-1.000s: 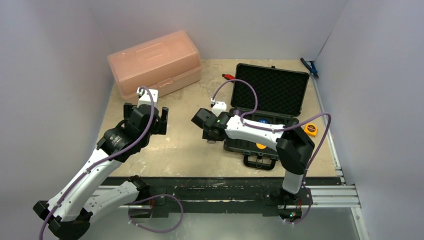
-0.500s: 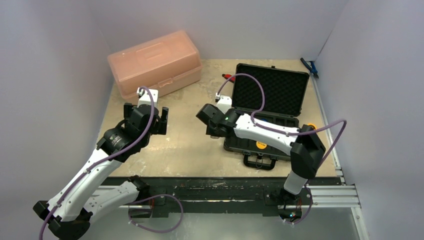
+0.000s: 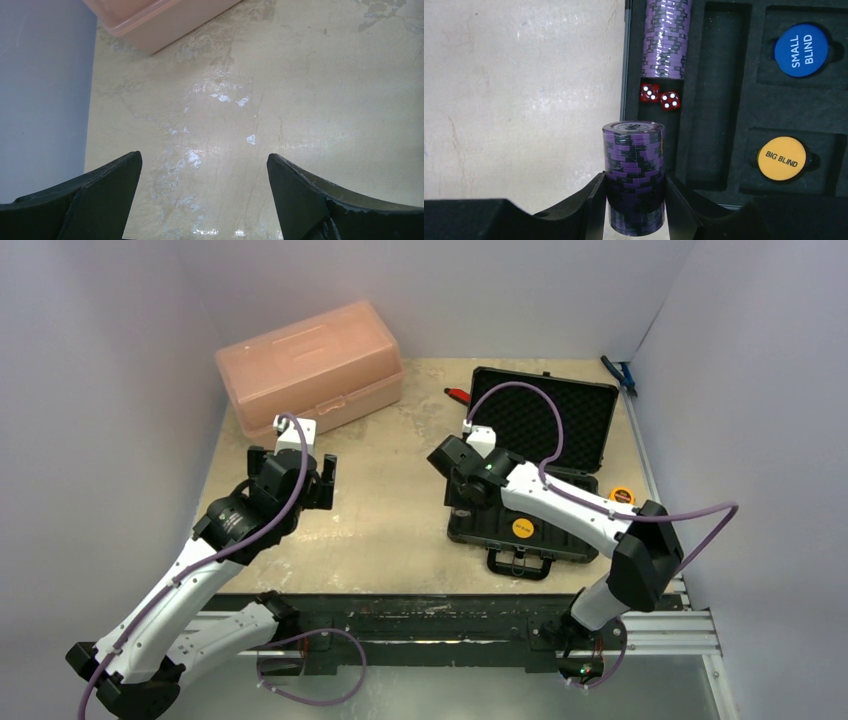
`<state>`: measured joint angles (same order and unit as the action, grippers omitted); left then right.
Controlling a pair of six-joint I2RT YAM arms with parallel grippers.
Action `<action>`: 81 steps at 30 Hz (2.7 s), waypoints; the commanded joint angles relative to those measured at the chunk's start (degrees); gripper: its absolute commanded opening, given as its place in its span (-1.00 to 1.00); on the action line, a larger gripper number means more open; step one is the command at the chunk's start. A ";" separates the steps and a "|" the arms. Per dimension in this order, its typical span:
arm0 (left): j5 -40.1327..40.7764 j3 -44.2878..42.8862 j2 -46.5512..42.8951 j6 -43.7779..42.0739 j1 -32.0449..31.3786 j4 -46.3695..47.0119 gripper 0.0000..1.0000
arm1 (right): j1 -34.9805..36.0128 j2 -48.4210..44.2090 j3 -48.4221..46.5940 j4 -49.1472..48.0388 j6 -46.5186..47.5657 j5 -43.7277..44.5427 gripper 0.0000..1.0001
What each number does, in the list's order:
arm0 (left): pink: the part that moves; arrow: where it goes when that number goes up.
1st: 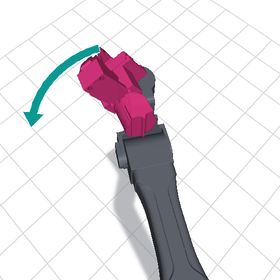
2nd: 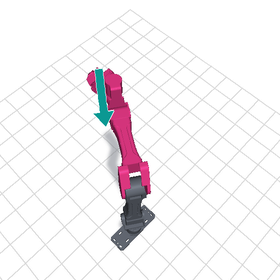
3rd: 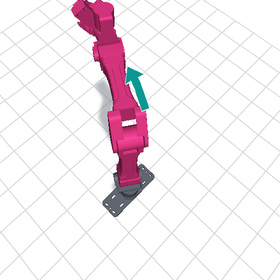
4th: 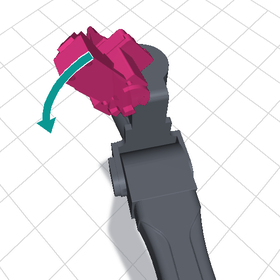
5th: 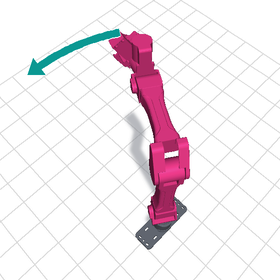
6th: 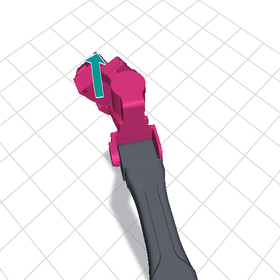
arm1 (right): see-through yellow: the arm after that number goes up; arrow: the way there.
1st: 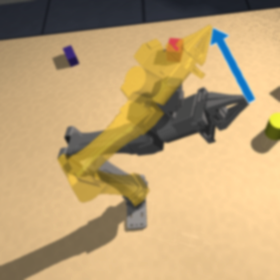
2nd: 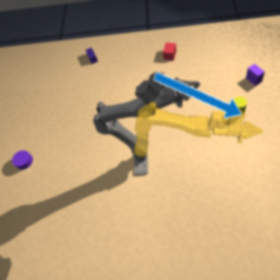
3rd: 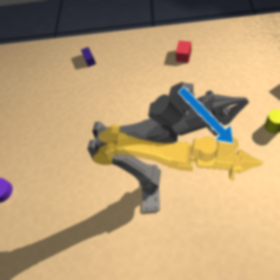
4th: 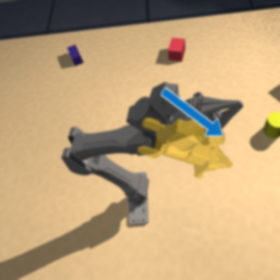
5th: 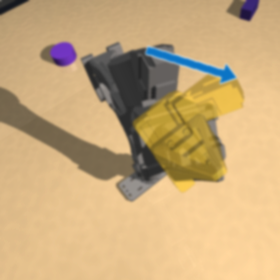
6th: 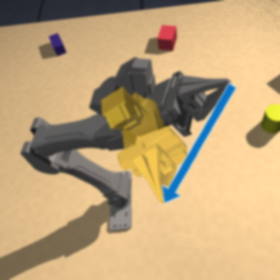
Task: Pack up texas hold em set
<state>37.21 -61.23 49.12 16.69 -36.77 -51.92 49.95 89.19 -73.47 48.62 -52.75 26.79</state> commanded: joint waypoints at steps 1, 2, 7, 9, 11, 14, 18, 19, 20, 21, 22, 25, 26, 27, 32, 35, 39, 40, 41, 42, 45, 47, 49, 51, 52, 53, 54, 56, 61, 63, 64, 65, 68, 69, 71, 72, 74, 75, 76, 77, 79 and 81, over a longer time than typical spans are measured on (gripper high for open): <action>-0.22 -0.05 -0.82 -1.14 0.22 1.56 0.92 | -2.27 -1.69 1.02 -0.78 3.40 -4.16 -1.00; -0.21 0.05 -0.80 -1.17 0.28 1.53 0.92 | -3.45 -1.54 1.50 -1.31 4.04 -5.74 -1.00; -0.05 -0.03 -1.26 -1.22 0.26 1.31 0.92 | -6.52 1.03 1.17 -1.85 8.05 -10.93 -1.00; 0.09 -0.03 -1.62 -1.27 0.26 1.30 0.91 | -7.14 2.34 0.29 -1.00 8.96 -11.14 -1.00; 0.20 -0.06 -1.89 -1.25 0.26 1.37 0.92 | -7.66 3.25 -0.60 -0.29 9.39 -11.46 -1.00; 0.14 -0.03 -2.26 -1.30 0.28 1.35 0.92 | -8.09 4.31 -1.10 0.27 9.32 -12.26 -1.00; 0.39 0.06 -2.58 -1.31 0.29 1.21 0.92 | -8.12 5.27 -0.85 0.20 9.10 -13.99 -1.00; 0.46 0.06 -2.62 -1.31 0.24 1.22 0.92 | -8.12 5.43 -0.74 0.10 8.69 -14.47 -1.00; 0.48 0.06 -2.63 -1.31 0.29 1.21 0.92 | -8.15 5.59 -0.63 0.07 8.54 -14.70 -1.00; 0.56 0.06 -2.63 -1.31 0.24 1.21 0.92 | -8.13 5.75 -0.54 0.12 8.34 -14.82 -1.00; 0.51 0.01 -2.67 -1.31 0.25 1.23 0.92 | -8.16 5.92 -0.60 0.26 8.22 -14.97 -1.00; 0.57 -0.03 -2.78 -1.30 0.23 1.24 0.92 | -8.23 6.88 -1.03 1.66 7.62 -15.06 -1.00; 0.58 -0.02 -2.79 -1.31 0.28 1.14 0.91 | -8.30 7.13 -1.20 2.07 7.39 -14.97 -1.00; 0.58 -0.03 -2.87 -1.31 0.29 1.14 0.92 | -8.36 7.48 -1.31 2.38 7.12 -15.00 -1.00; 0.58 0.05 -3.24 -1.22 0.28 1.17 0.92 | -9.43 9.62 -1.72 2.62 6.57 -14.10 -1.00; 0.58 0.05 -3.16 -1.22 0.22 1.20 0.91 | -10.55 10.10 -2.06 2.71 6.27 -13.34 -1.00; 0.55 0.06 -3.22 -1.20 0.22 1.14 0.91 | -11.78 10.75 -2.99 3.03 5.92 -12.02 -1.00; 0.51 0.01 -3.24 -1.22 0.29 1.12 0.91 | -12.07 11.05 -3.26 3.12 5.91 -11.71 -1.00; 0.50 0.05 -3.31 -1.21 0.28 1.12 0.91 | -12.19 11.42 -3.60 3.26 5.83 -11.52 -1.00; 0.48 0.06 -3.27 -1.22 0.26 1.14 0.91 | -12.36 11.77 -3.78 3.32 5.78 -11.31 -1.00; 0.44 0.06 -3.37 -1.21 0.28 1.20 0.91 | -12.80 12.84 -4.33 3.25 5.65 -10.46 -1.00; 0.45 0.06 -3.34 -1.22 0.34 1.13 0.91 | -13.01 13.42 -4.43 2.84 5.72 -10.43 -1.00; 0.45 0.06 -3.25 -1.21 0.26 1.14 0.91 | -13.32 13.87 -4.74 2.63 5.86 -10.27 -1.00; 0.44 0.06 -3.16 -1.17 0.29 1.13 0.90 | -13.75 14.32 -5.36 2.37 5.99 -10.12 -1.00; 0.49 0.06 -3.15 -1.21 0.30 1.12 0.91 | -13.93 14.46 -5.69 2.31 6.07 -9.84 -1.00; 0.47 0.06 -3.16 -1.22 0.32 1.12 0.91 | -14.05 14.58 -6.08 2.34 6.16 -9.46 -1.00; 0.49 0.06 -3.16 -1.21 0.32 1.16 0.91 | -14.13 14.75 -6.41 2.35 6.12 -9.10 -1.00; 0.49 0.06 -3.11 -1.17 0.30 1.13 0.91 | -14.32 15.08 -6.94 2.28 6.09 -8.47 -1.00; 0.41 0.04 -3.07 -1.21 0.37 1.13 0.91 | -14.41 15.83 -7.36 2.03 5.20 -7.16 -1.00; 0.41 0.06 -3.15 -1.26 0.36 1.18 0.91 | -14.37 16.01 -7.52 1.85 4.61 -6.97 -1.00; 0.38 0.06 -3.10 -1.22 0.34 1.13 0.91 | -14.38 16.08 -7.56 1.79 4.45 -6.95 -1.00; 0.37 0.06 -3.11 -1.22 0.32 1.19 0.91 | -14.44 16.10 -7.61 1.75 4.42 -6.90 -1.00; 0.32 0.06 -3.11 -1.22 0.32 1.12 0.90 | -14.38 16.56 -8.25 2.40 4.41 -6.48 -1.00; 0.30 0.05 -3.15 -1.18 0.30 1.12 0.90 | -14.44 16.58 -8.35 2.52 4.41 -6.43 -1.00; 0.31 0.01 -3.24 -1.20 0.32 1.16 0.90 | -14.38 16.40 -8.49 2.53 4.56 -6.91 -0.96; 0.30 0.05 -3.24 -1.22 0.30 1.15 0.90 | -14.39 16.37 -8.63 2.53 4.71 -7.25 -0.91; 0.27 0.06 -3.29 -1.17 0.31 1.14 0.90 | -14.44 16.28 -8.78 2.68 4.91 -7.72 -0.78; 0.31 0.06 -3.33 -1.21 0.32 1.14 0.90 | -14.37 16.28 -8.90 2.89 4.98 -7.92 -0.64; 0.27 0.06 -3.41 -1.19 0.34 1.13 0.90 | -14.41 16.28 -8.95 3.03 5.02 -8.19 -0.56; 0.27 0.07 -3.42 -1.17 0.33 1.20 0.90 | -14.37 16.20 -8.85 3.05 5.10 -8.66 -0.47; 0.30 0.06 -3.51 -1.17 0.31 1.20 0.90 | -14.42 15.84 -8.62 2.95 5.19 -9.24 -0.33; 0.27 0.06 -3.59 -1.20 0.35 1.13 0.90 | -14.42 15.19 -8.30 2.80 5.20 -9.58 -0.15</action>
<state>37.08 -61.21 46.24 16.67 -36.75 -51.94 36.71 104.75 -80.25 53.43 -48.18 14.09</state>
